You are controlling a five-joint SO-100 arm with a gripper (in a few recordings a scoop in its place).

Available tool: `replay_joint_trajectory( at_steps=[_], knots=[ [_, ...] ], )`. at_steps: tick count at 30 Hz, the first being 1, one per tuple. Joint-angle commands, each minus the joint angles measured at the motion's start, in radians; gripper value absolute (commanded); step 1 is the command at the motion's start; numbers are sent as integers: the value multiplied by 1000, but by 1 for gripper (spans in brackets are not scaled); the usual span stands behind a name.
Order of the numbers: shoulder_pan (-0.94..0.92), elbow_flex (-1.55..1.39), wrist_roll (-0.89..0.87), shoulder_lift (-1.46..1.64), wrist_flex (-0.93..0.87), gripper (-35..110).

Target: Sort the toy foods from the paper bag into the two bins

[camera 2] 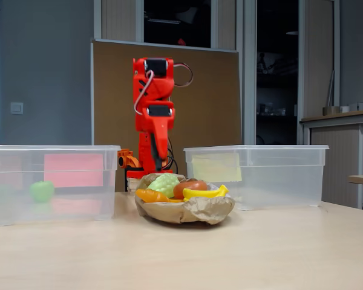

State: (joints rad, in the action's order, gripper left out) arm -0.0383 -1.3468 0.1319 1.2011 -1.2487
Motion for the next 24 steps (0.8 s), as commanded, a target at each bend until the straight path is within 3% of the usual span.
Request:
replay_joint_trajectory(
  at_steps=[1, 24],
  knots=[
    [14, 66, 37, -55, 18, 35],
    [3, 265, 388, -221, -29, 40]
  ],
)
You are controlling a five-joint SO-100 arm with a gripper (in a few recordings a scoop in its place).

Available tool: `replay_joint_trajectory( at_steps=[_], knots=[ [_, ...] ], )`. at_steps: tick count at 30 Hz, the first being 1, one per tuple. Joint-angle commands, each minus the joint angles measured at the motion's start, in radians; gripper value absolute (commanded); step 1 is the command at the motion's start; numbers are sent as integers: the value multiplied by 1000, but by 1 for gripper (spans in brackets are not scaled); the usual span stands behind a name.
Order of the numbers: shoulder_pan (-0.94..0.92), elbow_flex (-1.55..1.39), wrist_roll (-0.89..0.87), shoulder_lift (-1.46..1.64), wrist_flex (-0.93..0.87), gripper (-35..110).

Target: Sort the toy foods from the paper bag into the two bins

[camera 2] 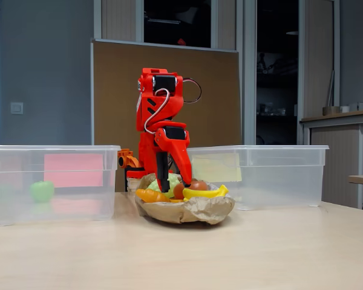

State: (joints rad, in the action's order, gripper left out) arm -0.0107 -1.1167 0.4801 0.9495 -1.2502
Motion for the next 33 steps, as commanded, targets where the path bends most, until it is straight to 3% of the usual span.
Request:
replay_joint_trajectory(
  at_steps=[1, 24, 33],
  knots=[
    [-32, 40, 51, 31, -31, 40],
    [-104, 287, 126, -233, -26, 38],
    [-98, 305, 32, -256, -3, 3]
  ],
)
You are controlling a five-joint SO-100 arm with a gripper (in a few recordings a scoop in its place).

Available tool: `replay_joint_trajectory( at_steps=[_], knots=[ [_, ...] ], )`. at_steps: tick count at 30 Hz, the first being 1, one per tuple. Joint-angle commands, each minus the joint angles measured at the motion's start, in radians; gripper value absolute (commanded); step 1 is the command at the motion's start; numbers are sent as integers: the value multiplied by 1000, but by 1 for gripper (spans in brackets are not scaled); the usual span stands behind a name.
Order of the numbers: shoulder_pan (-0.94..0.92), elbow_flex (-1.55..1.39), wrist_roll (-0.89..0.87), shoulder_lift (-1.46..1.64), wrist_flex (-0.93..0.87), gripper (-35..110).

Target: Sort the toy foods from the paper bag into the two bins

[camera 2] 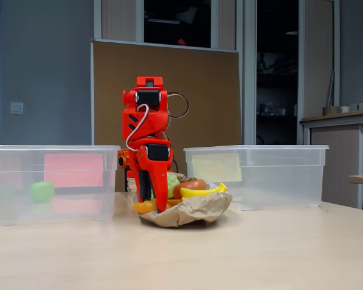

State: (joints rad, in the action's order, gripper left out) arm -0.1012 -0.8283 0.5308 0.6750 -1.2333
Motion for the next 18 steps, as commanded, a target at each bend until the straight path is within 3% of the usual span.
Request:
replay_joint_trajectory(
  at_steps=[1, 18],
  knots=[
    [-6, 17, -25, 23, -21, 0],
    [44, 146, -35, 54, -160, 2]
  ],
)
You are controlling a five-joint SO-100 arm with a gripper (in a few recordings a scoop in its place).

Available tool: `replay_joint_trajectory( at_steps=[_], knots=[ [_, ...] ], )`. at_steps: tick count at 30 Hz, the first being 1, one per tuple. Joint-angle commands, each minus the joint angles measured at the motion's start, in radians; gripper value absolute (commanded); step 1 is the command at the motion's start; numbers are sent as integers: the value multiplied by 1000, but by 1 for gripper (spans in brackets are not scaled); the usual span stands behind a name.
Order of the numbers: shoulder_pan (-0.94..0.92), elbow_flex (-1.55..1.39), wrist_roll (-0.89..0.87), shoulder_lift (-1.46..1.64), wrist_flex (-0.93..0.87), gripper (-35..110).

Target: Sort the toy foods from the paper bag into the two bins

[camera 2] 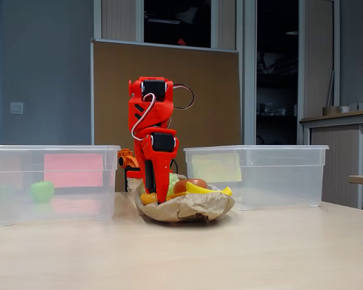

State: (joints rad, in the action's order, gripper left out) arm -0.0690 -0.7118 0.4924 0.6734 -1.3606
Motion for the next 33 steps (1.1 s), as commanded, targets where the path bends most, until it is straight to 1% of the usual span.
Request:
replay_joint_trajectory(
  at_steps=[1, 8, 15, 24, 33],
  knots=[
    [14, 35, 2, 55, -41, 2],
    [26, 103, -5, 43, -92, 1],
    [43, 137, 3, 109, -130, 0],
    [48, 54, -3, 256, -146, 1],
    [49, 21, -25, 265, -143, 2]
  ],
)
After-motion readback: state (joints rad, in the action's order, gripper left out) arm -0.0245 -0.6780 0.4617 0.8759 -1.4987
